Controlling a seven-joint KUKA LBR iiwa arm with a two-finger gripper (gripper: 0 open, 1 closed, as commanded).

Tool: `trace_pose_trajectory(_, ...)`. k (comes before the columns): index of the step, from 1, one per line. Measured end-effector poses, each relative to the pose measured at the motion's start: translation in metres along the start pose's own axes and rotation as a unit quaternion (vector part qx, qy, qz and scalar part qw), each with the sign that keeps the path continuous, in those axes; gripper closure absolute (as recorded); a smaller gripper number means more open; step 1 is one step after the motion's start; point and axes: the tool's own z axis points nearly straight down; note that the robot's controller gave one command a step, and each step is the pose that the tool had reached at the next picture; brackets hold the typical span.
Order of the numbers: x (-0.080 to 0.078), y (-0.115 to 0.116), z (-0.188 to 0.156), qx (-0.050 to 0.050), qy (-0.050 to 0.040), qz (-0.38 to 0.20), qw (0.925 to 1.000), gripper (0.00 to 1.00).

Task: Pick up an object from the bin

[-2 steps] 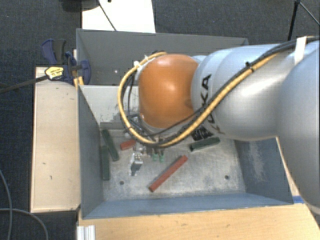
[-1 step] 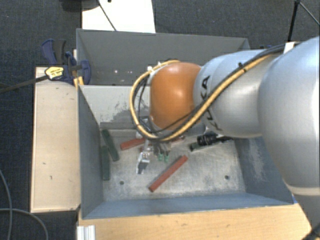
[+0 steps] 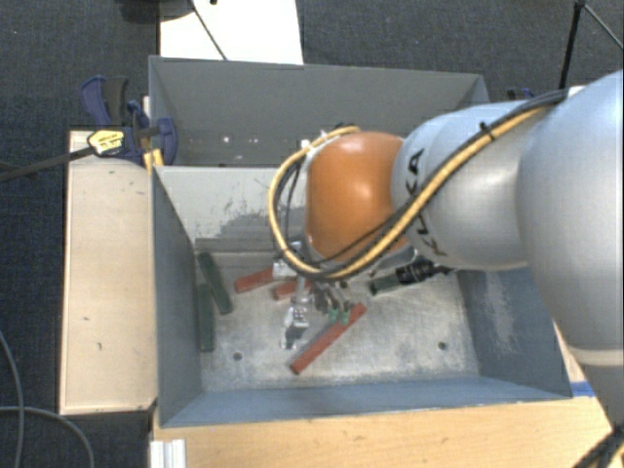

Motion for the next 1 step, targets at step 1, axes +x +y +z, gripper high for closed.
trace_pose_trajectory(1,0.007,-0.012,0.0269,-0.002,-0.0071,-0.05,0.9987,0.0)
